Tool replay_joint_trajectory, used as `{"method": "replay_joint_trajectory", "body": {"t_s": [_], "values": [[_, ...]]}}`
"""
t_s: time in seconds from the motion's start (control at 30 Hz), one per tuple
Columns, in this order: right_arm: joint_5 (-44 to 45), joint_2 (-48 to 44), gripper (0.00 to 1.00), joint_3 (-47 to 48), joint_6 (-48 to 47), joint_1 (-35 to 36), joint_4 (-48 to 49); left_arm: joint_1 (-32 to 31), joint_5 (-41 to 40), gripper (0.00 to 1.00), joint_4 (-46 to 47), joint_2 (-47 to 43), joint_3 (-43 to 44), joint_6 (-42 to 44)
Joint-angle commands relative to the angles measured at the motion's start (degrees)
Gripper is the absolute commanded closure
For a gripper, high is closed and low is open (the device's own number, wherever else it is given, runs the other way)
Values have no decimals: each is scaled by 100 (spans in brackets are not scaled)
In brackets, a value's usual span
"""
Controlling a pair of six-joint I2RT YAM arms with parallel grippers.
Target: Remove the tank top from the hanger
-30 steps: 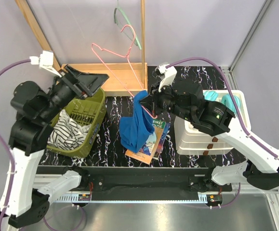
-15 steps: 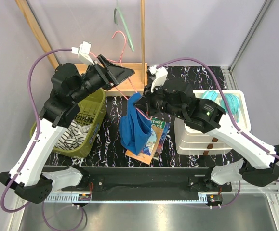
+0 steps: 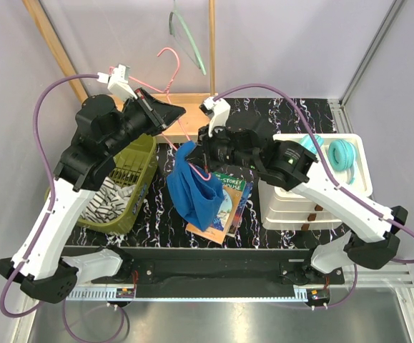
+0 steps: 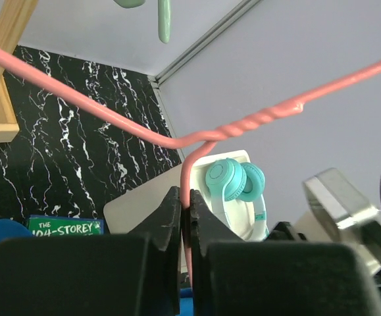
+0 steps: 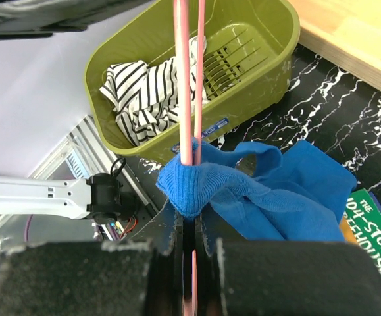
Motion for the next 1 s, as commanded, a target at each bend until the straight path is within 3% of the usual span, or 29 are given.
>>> {"method": "replay_joint_trajectory", "body": {"t_s": [0.0, 0.17, 0.23, 0.27, 0.4, 0.5, 0.63, 0.97], "values": [[-184, -52, 100, 247, -24, 6, 292, 211, -368, 100, -36, -85, 266, 409], [27, -61, 86, 125, -94, -3, 291, 247, -832, 100, -272, -50, 643, 743], [490, -35, 79, 81, -42, -3, 231, 256, -1070, 100, -378, -6, 846, 1041], [667, 0, 65, 115, -15, 6, 178, 256, -1158, 100, -483, -6, 1038, 1129], [1301, 273, 26, 475, -15, -3, -209, 256, -1798, 100, -730, 3, 1514, 1550], [1425, 230, 11, 389, -76, -3, -333, 256, -2238, 100, -810, -102, 1743, 1744], [1390, -16, 0, 37, -103, -3, -333, 256, -2398, 100, -801, -287, 1691, 1772], [407, -552, 0, -139, -296, -3, -245, 247, -2233, 100, -809, -481, 1330, 1342]]}}
